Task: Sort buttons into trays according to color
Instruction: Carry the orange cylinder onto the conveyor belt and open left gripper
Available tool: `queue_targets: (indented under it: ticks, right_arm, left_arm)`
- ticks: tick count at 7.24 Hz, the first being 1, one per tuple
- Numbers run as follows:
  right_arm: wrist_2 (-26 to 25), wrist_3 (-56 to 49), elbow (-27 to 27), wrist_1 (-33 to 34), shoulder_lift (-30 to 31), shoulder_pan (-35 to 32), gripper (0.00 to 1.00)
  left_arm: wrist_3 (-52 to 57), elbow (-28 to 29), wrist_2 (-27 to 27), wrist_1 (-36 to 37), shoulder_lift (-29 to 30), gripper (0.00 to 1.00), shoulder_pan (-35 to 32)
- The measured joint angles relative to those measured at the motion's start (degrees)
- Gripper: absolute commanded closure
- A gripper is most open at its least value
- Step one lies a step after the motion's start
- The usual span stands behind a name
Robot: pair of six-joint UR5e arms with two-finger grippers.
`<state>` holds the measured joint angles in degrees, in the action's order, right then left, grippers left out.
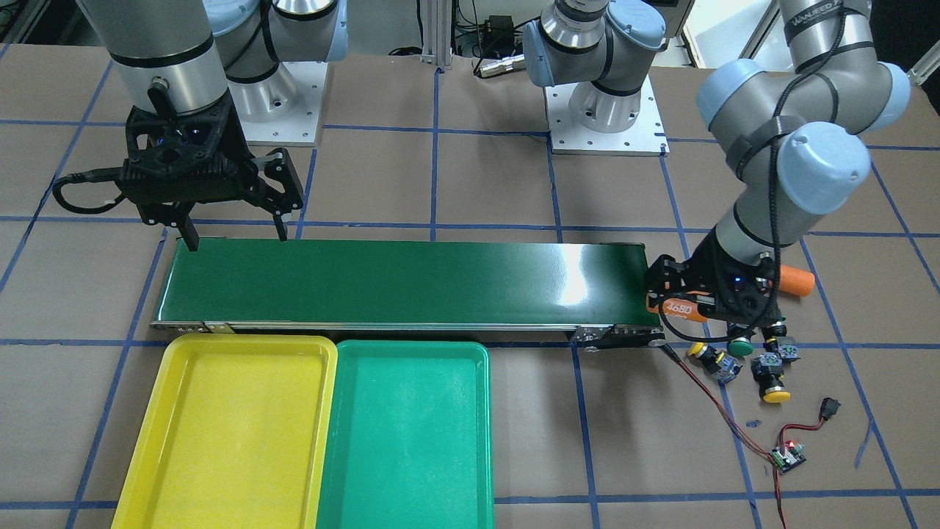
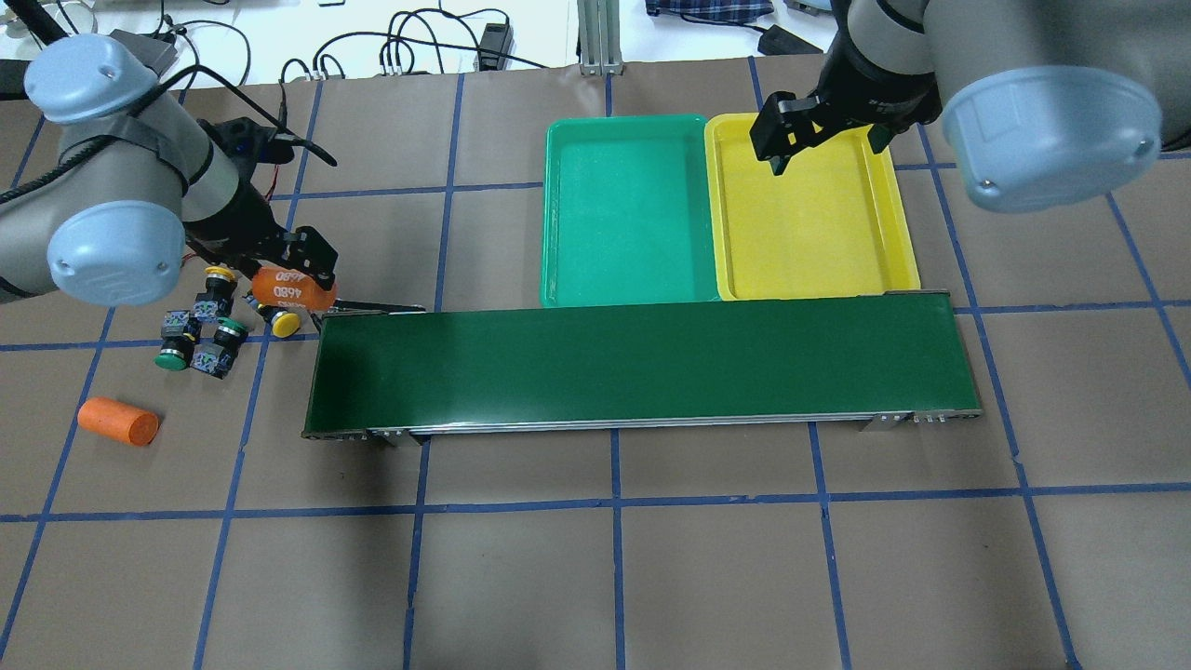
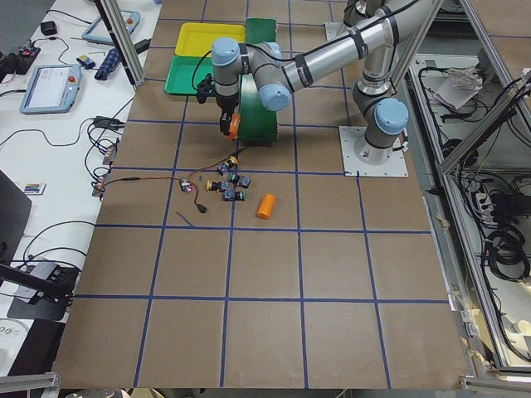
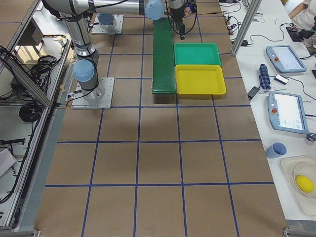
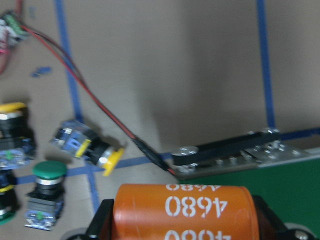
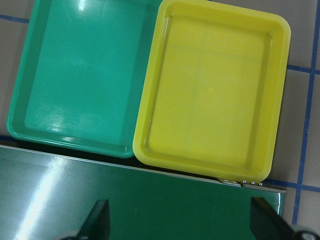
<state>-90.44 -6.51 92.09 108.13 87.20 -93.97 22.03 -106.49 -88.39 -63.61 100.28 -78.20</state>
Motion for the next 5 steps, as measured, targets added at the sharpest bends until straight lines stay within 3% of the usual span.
queue_targets:
  ticks: [3, 4, 5]
  right_arm:
    - [-0.1, -0.7, -0.1, 0.0, -0.2, 0.0, 0.0]
    - [-0.2, -0.8, -0.1, 0.0, -0.2, 0.0, 0.0]
    - [-0.2, -0.8, -0.1, 0.1, -0.2, 0.0, 0.0]
  left_arm:
    - [-1.4, -2.9, 0.3, -0.3, -0.5, 1.0, -2.2]
    - [-1.6, -3.7, 0.1, -0.4, -0.4, 0.9, -2.3]
    - [-1.6, -4.6, 0.0, -0.4, -0.5, 0.41, -2.2]
